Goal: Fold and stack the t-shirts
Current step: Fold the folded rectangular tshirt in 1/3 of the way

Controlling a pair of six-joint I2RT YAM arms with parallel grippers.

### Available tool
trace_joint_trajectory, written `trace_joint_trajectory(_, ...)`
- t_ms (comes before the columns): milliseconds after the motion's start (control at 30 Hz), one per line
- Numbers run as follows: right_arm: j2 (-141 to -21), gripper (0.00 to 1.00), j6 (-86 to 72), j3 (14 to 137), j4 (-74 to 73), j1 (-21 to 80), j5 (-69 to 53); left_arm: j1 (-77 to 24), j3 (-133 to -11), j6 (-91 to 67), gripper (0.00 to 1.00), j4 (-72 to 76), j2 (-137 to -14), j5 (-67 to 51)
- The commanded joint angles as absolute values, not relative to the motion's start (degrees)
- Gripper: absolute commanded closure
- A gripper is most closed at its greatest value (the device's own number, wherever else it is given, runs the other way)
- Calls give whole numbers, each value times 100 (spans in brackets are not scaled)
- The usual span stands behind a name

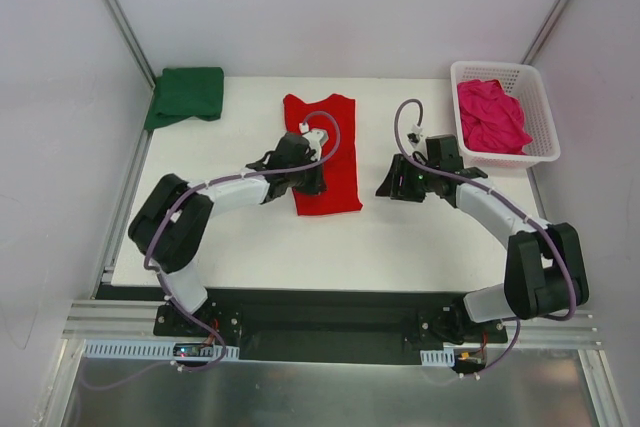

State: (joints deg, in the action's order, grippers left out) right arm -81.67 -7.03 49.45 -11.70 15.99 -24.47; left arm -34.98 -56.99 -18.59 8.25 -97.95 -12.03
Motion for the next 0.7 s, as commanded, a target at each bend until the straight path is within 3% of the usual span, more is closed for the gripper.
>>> trace_joint_trajectory(0,-7840,44,-668,4852,-1204,1600,-2373,-3524,-6327,-1864,100,1230,-10379,-1301)
trace_joint_trajectory(667,-7954,44,-580,4878,-1336,1600,-2312,-3156,-7865,-1511,100,1003,-11751,-527)
